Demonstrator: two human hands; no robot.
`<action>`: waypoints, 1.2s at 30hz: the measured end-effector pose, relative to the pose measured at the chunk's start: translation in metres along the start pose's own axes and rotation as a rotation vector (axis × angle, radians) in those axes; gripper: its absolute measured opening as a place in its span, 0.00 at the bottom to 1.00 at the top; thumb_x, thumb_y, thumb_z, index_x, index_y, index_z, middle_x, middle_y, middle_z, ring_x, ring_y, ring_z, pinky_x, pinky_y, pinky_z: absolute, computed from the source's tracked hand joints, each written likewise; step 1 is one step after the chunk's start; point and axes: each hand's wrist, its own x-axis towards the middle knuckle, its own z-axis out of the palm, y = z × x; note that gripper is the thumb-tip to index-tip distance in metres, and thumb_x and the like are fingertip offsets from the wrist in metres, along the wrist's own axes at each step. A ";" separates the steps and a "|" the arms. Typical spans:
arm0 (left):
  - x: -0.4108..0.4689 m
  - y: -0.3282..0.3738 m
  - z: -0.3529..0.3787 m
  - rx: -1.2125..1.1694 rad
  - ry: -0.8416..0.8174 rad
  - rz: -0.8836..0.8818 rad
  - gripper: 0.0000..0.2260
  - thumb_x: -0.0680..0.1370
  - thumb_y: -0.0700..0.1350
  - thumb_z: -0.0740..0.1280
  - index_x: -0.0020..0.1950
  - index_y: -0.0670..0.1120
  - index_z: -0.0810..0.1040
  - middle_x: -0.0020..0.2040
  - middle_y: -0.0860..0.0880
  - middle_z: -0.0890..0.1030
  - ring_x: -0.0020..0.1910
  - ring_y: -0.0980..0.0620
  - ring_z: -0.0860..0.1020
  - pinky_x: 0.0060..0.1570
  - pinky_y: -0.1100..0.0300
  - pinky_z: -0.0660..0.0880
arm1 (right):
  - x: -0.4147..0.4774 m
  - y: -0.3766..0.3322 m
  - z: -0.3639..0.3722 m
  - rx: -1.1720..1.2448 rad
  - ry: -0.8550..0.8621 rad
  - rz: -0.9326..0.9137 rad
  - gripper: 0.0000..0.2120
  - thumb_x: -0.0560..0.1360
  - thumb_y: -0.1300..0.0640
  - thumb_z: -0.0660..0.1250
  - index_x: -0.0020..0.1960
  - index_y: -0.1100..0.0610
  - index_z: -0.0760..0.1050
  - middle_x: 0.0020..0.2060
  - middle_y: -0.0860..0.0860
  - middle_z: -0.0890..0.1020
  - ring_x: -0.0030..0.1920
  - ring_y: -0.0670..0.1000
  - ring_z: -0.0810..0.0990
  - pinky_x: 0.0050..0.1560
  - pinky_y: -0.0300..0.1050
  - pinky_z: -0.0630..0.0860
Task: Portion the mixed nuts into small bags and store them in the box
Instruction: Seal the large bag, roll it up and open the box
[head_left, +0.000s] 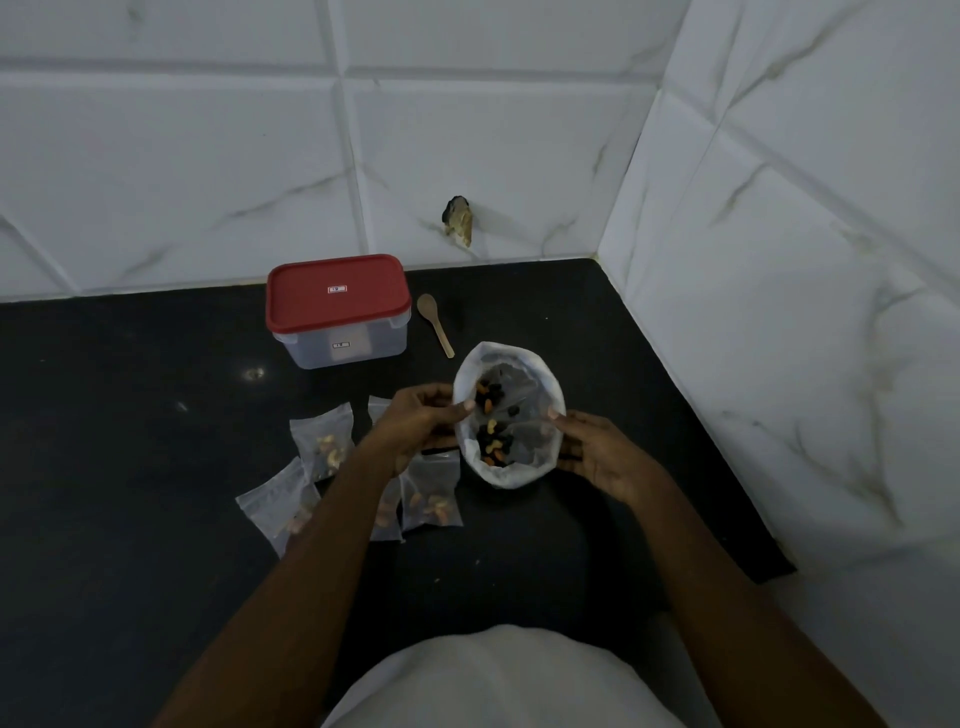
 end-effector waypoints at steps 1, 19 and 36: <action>0.000 -0.001 0.004 0.006 0.051 0.014 0.12 0.74 0.40 0.73 0.56 0.44 0.80 0.52 0.46 0.84 0.49 0.49 0.84 0.43 0.56 0.81 | 0.001 0.001 0.000 0.008 0.010 -0.002 0.16 0.78 0.53 0.68 0.61 0.60 0.78 0.55 0.58 0.84 0.54 0.56 0.84 0.50 0.49 0.81; -0.024 -0.022 0.005 0.309 0.076 -0.115 0.12 0.76 0.45 0.71 0.58 0.46 0.78 0.52 0.46 0.82 0.53 0.48 0.81 0.56 0.51 0.78 | -0.017 0.019 0.004 0.007 -0.029 0.050 0.21 0.74 0.57 0.71 0.65 0.60 0.74 0.59 0.55 0.82 0.60 0.52 0.81 0.62 0.46 0.77; -0.022 -0.040 0.053 0.291 0.559 0.195 0.11 0.75 0.38 0.71 0.52 0.46 0.72 0.46 0.49 0.78 0.37 0.53 0.82 0.31 0.64 0.79 | -0.006 0.019 0.039 -0.155 0.527 -0.068 0.16 0.67 0.51 0.79 0.43 0.59 0.76 0.32 0.55 0.80 0.28 0.47 0.74 0.28 0.41 0.72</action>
